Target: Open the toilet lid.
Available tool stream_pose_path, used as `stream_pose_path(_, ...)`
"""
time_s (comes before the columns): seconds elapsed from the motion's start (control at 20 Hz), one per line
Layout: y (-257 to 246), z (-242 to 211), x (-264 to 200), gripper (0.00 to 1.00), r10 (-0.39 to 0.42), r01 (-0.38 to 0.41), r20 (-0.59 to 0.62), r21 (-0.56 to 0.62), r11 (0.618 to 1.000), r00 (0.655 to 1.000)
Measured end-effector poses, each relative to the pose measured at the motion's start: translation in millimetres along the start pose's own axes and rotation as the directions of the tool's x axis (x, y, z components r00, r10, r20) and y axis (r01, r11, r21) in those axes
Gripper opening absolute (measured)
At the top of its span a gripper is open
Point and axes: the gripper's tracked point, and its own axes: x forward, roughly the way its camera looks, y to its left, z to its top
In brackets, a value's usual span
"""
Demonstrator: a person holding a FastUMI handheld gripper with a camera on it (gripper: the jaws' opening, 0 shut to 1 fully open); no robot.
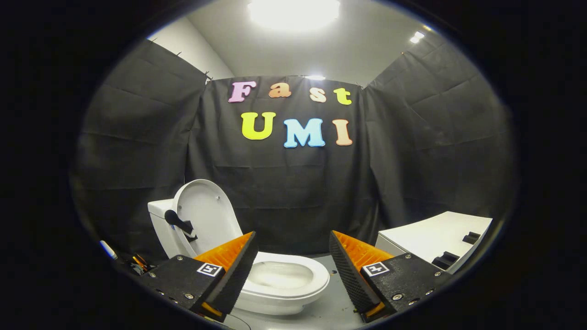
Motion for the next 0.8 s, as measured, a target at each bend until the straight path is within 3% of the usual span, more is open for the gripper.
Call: stream_pose_path(0.8,-4,17,-16,0.95,0.018,-0.019,0.029,0.040,0.999,0.999)
